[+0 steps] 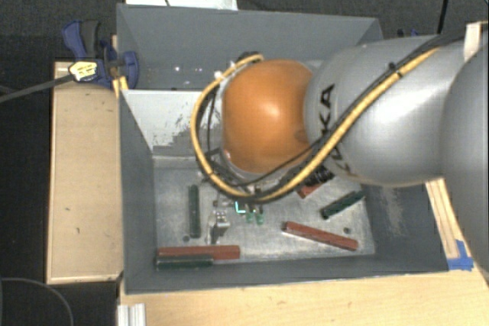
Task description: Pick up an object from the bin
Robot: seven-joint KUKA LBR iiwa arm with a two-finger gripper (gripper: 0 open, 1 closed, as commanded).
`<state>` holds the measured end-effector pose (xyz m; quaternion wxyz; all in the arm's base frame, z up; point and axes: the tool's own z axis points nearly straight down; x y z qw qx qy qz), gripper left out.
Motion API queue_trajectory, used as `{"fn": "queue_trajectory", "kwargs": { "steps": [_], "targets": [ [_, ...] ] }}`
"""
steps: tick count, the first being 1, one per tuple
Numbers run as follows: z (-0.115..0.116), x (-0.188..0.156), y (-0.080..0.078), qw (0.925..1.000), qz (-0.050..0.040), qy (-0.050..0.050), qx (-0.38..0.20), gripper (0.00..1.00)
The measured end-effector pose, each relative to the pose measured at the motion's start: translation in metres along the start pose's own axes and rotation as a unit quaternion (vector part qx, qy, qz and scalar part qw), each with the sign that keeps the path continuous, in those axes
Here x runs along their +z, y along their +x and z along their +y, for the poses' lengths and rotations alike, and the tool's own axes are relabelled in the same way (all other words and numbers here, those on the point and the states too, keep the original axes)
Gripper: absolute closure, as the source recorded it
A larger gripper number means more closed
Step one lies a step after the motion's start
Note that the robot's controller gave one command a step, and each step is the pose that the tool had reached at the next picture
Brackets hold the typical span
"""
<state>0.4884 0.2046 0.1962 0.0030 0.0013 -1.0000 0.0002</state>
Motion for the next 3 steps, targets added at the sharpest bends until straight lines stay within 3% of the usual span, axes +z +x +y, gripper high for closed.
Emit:
{"fn": "queue_trajectory", "kwargs": {
  "steps": [1, 2, 3],
  "targets": [
    [-0.001, -0.004, -0.002, 1.0000, -0.0039, -0.001, 0.002, 0.00],
    [-0.011, 0.034, 0.001, 0.9991, -0.0061, -0.001, -0.043, 0.00],
    [-0.019, 0.107, -0.012, 0.9935, -0.0056, -0.001, -0.114, 0.00]
  ]
}}
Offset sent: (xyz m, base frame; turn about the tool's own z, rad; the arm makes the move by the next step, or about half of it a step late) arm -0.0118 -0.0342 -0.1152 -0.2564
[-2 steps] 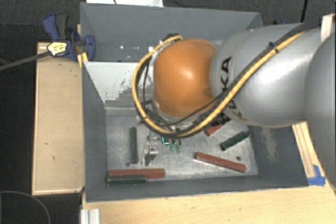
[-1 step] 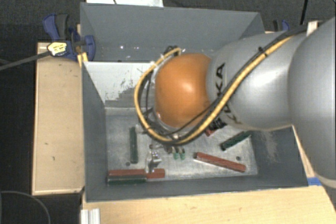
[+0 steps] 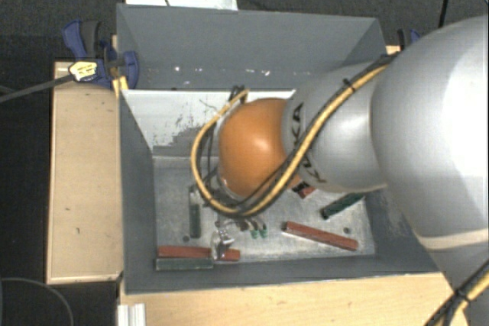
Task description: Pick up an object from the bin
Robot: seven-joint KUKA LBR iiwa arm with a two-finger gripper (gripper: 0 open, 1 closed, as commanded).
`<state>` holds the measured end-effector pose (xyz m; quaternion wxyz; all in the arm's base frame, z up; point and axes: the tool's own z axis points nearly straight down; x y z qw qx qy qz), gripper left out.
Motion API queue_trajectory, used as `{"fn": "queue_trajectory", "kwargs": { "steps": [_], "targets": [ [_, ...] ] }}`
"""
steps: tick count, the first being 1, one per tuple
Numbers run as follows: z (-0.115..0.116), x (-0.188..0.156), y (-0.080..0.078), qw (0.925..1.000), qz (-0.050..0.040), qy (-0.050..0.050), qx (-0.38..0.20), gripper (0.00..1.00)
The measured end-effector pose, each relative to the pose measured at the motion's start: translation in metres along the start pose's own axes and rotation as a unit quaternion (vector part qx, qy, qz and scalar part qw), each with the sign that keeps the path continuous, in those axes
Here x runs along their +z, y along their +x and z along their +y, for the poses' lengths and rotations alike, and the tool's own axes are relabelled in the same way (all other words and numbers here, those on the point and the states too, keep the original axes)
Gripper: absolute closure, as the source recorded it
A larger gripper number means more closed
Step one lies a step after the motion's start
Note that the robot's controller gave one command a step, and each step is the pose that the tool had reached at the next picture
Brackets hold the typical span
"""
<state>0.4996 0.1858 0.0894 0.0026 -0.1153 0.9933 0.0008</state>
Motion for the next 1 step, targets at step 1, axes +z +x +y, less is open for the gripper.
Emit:
{"fn": "queue_trajectory", "kwargs": {
  "steps": [1],
  "targets": [
    [0.0003, 0.0030, -0.0032, 1.0000, -0.0073, -0.001, -0.004, 1.00]
  ]
}}
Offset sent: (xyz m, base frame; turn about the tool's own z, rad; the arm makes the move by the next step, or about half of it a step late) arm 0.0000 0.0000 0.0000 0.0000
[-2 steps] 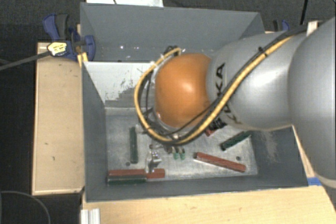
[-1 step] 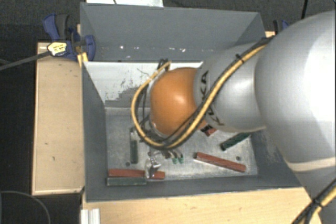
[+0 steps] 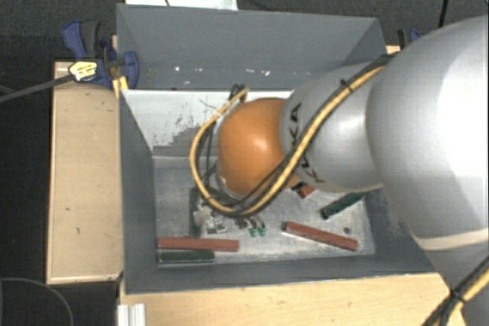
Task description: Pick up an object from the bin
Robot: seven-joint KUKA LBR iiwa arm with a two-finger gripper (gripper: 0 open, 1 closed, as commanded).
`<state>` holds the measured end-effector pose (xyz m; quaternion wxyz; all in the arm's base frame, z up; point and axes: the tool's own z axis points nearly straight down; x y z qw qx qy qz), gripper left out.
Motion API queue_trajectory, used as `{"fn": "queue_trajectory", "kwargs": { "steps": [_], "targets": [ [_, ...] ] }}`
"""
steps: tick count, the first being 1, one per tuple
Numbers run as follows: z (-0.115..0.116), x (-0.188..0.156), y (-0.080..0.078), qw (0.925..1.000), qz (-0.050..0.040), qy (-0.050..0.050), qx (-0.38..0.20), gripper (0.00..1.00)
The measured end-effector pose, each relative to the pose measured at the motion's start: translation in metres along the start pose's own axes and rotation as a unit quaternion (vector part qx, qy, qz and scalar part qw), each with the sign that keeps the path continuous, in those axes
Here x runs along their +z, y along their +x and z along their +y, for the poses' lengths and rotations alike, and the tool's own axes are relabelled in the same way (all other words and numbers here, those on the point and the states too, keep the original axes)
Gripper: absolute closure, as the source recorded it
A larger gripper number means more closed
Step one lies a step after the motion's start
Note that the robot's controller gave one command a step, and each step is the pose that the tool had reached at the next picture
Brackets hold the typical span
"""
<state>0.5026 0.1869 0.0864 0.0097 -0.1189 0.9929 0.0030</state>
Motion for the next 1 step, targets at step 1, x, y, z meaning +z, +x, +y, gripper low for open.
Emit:
{"fn": "queue_trajectory", "kwargs": {
  "steps": [1],
  "targets": [
    [-0.0006, -0.0021, -0.0051, 0.9999, -0.0098, -0.001, 0.003, 0.00]
  ]
}}
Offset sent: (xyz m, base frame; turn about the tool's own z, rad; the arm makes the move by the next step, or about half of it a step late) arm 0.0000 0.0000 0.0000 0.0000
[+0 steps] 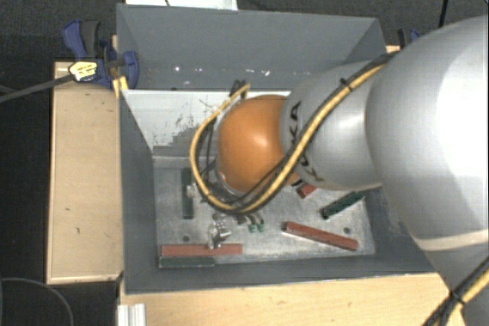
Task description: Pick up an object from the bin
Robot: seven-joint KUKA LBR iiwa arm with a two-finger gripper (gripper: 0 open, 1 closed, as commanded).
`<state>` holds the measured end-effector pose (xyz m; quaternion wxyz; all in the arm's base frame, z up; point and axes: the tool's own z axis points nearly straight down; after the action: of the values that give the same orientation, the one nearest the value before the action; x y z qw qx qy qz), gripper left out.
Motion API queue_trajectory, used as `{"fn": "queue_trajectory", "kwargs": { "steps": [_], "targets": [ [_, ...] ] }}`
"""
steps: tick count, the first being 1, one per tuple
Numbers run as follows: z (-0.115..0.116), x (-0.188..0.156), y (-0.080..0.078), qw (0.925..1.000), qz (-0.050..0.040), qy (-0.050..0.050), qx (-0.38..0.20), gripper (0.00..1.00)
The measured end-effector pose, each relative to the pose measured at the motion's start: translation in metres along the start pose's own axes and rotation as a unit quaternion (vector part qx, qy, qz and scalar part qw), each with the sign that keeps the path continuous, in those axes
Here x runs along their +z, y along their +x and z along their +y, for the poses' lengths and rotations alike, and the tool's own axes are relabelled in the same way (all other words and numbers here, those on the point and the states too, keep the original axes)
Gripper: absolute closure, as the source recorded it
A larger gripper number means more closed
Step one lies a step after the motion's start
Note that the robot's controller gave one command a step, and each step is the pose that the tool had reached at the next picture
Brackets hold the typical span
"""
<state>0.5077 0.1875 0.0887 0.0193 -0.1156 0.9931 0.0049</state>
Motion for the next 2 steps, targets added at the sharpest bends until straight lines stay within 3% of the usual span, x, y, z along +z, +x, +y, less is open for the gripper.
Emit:
{"fn": "queue_trajectory", "kwargs": {
  "steps": [1, 2],
  "targets": [
    [0.000, 0.000, 0.000, 1.0000, 0.0009, 0.000, 0.001, 0.00],
    [-0.018, -0.001, 0.007, 0.9999, -0.0014, -0.001, -0.011, 0.00]
  ]
}}
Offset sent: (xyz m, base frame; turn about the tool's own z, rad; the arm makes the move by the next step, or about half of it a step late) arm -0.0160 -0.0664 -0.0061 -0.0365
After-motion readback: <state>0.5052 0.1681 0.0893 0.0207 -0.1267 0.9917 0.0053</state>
